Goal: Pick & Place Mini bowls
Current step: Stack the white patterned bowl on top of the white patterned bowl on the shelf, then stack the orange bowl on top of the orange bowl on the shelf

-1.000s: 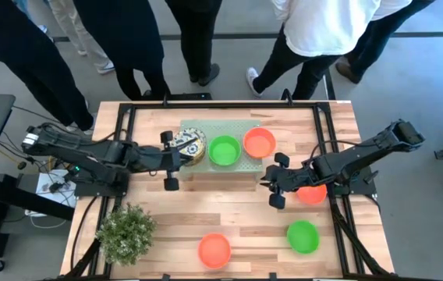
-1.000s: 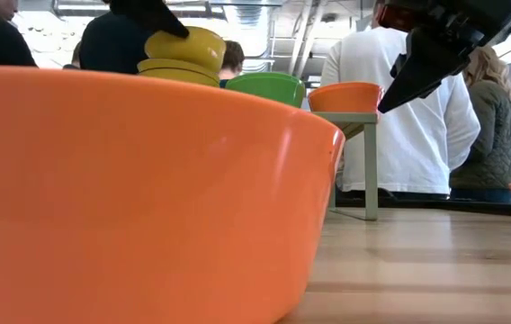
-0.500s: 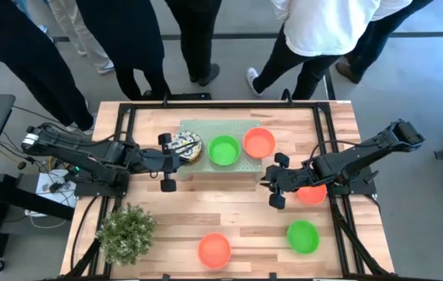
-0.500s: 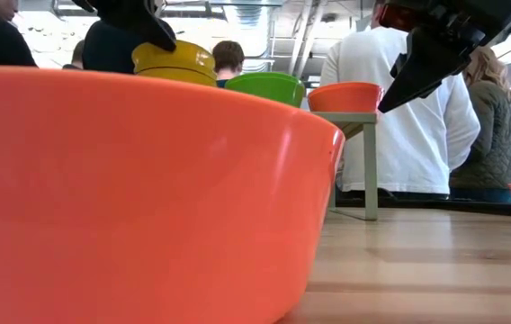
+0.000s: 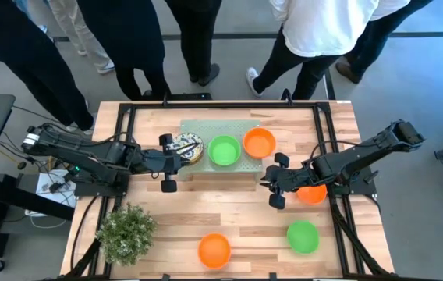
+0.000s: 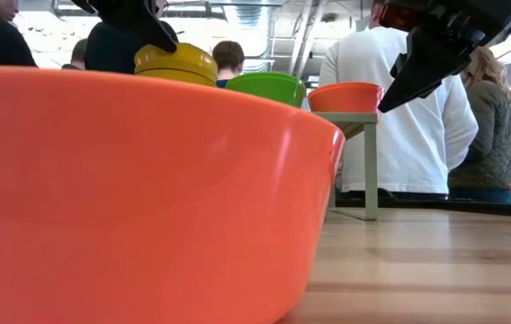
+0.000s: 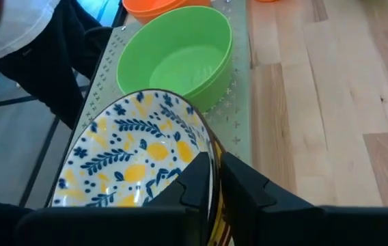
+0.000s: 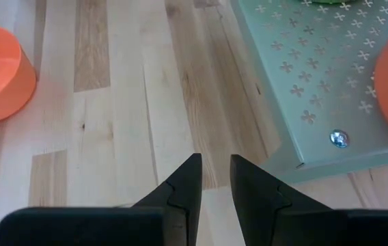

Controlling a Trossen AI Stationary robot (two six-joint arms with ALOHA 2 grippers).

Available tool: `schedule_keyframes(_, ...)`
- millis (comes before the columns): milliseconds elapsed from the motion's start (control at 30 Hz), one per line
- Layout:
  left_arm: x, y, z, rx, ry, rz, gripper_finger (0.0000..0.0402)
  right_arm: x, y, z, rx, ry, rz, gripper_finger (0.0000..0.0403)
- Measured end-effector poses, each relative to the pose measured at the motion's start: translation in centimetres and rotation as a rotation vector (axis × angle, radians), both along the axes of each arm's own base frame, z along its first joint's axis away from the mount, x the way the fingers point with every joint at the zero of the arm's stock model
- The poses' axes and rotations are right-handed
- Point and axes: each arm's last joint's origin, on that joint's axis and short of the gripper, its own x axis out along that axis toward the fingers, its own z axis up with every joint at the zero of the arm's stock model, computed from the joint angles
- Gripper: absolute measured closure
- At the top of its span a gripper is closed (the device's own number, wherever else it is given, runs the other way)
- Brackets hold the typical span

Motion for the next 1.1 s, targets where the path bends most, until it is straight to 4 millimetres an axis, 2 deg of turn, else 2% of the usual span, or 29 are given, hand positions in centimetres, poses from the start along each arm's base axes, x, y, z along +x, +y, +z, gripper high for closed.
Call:
schedule_keyframes(300, 0.3, -0.1, -0.1, 0.0, -0.004, 0.001, 0.0327, 0.1, 0.0, 0.0, -0.002, -0.006, 0.005, 0.033)
schedule_keyframes(433, 0.5, -0.2, 0.5, -0.002, -0.064, -0.014, 0.031, 0.5, 0.1, 0.2, 0.01, -0.048, 0.002, 0.033)
schedule_keyframes(667, 0.2, -0.7, 2.1, 0.057, -0.184, -0.092, 0.0304, 1.0, -0.2, 0.6, 0.029, -0.105, -0.017, 0.033)
schedule_keyframes(833, 0.0, -1.2, 2.3, 0.045, -0.199, -0.112, 0.0304, 1.1, -0.3, 0.7, 0.029, -0.11, -0.023, 0.033)
schedule_keyframes(1100, 0.4, -2.5, 1.8, -0.14, -0.18, -0.252, 0.0304, 2.0, 0.2, 0.7, 0.038, -0.164, 0.029, 0.033)
